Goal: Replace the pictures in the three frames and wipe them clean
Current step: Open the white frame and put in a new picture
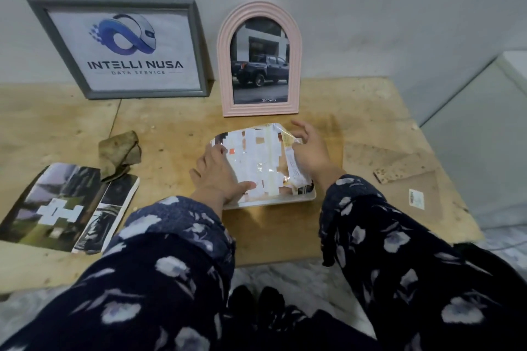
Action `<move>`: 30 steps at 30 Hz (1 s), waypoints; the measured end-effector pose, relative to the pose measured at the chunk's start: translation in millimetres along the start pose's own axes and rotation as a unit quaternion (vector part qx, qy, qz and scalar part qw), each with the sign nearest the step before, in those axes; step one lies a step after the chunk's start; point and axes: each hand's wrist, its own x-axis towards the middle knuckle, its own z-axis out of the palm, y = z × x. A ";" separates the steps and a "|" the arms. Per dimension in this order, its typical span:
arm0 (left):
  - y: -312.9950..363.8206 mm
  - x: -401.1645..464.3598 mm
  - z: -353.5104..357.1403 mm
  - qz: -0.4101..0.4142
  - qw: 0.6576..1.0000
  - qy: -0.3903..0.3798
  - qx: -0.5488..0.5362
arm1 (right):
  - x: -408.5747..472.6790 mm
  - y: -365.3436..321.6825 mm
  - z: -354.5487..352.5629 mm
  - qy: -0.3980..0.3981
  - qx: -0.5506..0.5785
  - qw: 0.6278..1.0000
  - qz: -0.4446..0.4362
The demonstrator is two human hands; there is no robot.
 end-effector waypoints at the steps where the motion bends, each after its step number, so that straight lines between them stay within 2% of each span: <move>1: -0.4 -1.2 -2.5 -0.009 0.999 0.008 -0.040 | 0.3 -4.6 -3.2 -0.001 0.024 1.000 0.011; 6: -3.6 -11.7 -18.5 -0.002 0.981 0.114 -0.159 | 0.4 -30.1 -9.5 -0.024 0.102 0.994 0.024; 10: -7.1 -16.1 -40.1 -0.009 0.955 0.179 -0.238 | -4.0 -55.4 -2.2 -0.031 0.048 0.998 0.002; 14: -35.1 -31.2 -63.7 -0.033 0.948 0.226 -0.221 | -6.7 -73.2 29.0 -0.067 -0.002 0.998 -0.005; 21: -130.7 -53.6 -110.2 -0.127 0.922 0.298 -0.211 | -24.5 -114.1 148.7 -0.132 -0.043 0.986 -0.088; 25: -192.6 -64.0 -127.2 -0.167 0.911 0.314 -0.210 | -39.2 -131.1 215.0 -0.160 -0.082 0.977 -0.117; 30: -297.1 -75.3 -160.6 -0.202 0.904 0.325 -0.190 | -65.5 -148.9 334.8 -0.204 -0.145 0.952 -0.175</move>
